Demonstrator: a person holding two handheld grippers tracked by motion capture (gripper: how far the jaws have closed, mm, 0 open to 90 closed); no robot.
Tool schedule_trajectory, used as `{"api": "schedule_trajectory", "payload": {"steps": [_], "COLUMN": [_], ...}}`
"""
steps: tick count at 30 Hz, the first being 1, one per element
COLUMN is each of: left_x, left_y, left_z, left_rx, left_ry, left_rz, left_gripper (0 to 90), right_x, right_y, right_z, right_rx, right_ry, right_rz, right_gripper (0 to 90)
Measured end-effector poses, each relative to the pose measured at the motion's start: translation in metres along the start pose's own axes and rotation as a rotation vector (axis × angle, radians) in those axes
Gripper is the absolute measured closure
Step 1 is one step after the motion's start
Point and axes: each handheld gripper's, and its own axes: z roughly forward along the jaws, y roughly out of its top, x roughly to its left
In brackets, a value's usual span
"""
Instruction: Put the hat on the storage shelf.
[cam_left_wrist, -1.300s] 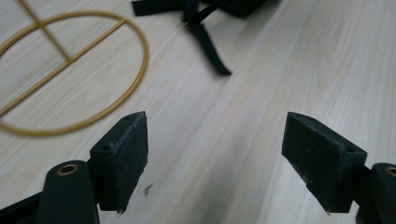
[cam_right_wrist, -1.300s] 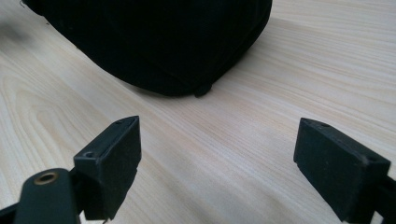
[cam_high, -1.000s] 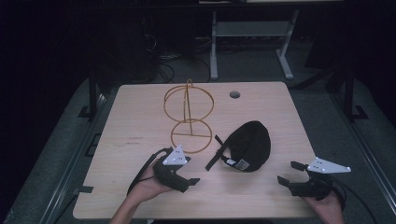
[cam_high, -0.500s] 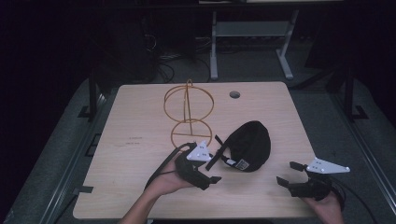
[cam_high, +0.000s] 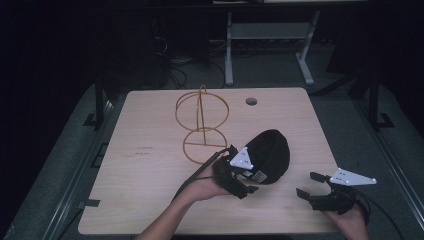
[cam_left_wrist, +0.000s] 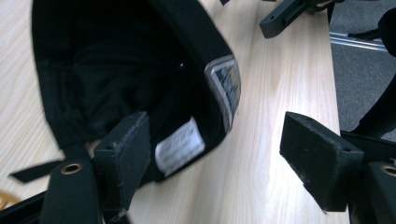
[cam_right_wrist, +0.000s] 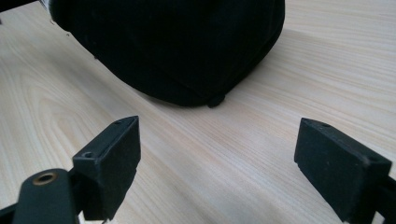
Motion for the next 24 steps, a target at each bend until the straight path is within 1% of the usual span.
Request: {"api": "schedule_trajectory", "payload": {"steps": [1, 2, 3, 4, 6, 7, 8, 11, 12, 14, 16, 17, 18, 19, 21, 24], "left_x": [0.0, -0.001, -0.001, -0.001, 0.0, 0.001, 0.001, 0.001, 0.002, 0.002, 0.002, 0.002, 0.002, 0.001, 0.0, 0.001], "left_y": [0.002, 0.004, 0.005, 0.007, 0.008, 0.009, 0.009, 0.008, 0.008, 0.007, 0.006, 0.005, 0.004, 0.003, 0.001, -0.002], "left_z": [0.002, 0.005, 0.008, 0.01, 0.014, 0.016, 0.017, 0.019, 0.018, 0.016, 0.015, 0.014, 0.013, 0.013, 0.013, 0.011], "left_rx": [0.011, 0.011, 0.016, 0.023, 0.025, 0.033, 0.048, 0.042, 0.034, 0.032, 0.032, 0.032, 0.025, 0.022, 0.021, -0.005], "left_ry": [-0.005, -0.011, -0.015, -0.015, -0.015, -0.017, -0.012, -0.003, 0.004, 0.016, 0.016, 0.01, 0.005, -0.003, -0.022, -0.059], "left_rz": [0.009, 0.007, 0.012, 0.019, 0.012, -0.003, 0.003, -0.013, -0.009, 0.001, 0.013, 0.018, 0.03, 0.031, 0.05, 0.052], "left_gripper": [25.8, 25.8, 26.7, 28.7, 30.6, 32.6, 33.7, 39.6, 40.4, 46.1, 51.9, 55.3, 58.7, 63.3, 68.6, 76.3], "right_x": [0.0, 0.001, 0.001, 0.001, 0.002, 0.002, 0.002, 0.003, 0.003, 0.005, 0.005, 0.006, 0.007, 0.009, 0.012, 0.017], "right_y": [0.0, 0.0, 0.0, 0.0, 0.001, 0.001, 0.001, 0.001, 0.001, 0.002, 0.002, 0.003, 0.003, 0.005, 0.007, 0.012], "right_z": [0.0, 0.0, 0.0, 0.001, 0.001, 0.002, 0.002, 0.002, 0.003, 0.003, 0.004, 0.005, 0.005, 0.007, 0.011, 0.016], "right_rx": [-0.002, -0.002, -0.004, -0.002, 0.002, 0.0, 0.003, 0.006, 0.005, 0.006, 0.002, 0.004, 0.003, -0.002, -0.004, -0.013], "right_ry": [0.004, 0.004, 0.006, 0.007, 0.009, 0.012, 0.012, 0.016, 0.017, 0.021, 0.024, 0.024, 0.027, 0.032, 0.041, 0.057], "right_rz": [-0.001, -0.001, -0.005, -0.008, -0.007, -0.013, -0.016, -0.015, -0.017, -0.016, -0.025, -0.021, -0.025, -0.032, -0.043, -0.061], "right_gripper": [14.2, 14.2, 14.2, 14.2, 14.2, 14.2, 14.2, 14.2, 14.2, 14.3, 14.3, 14.2, 14.2, 14.2, 14.3, 14.3]}}
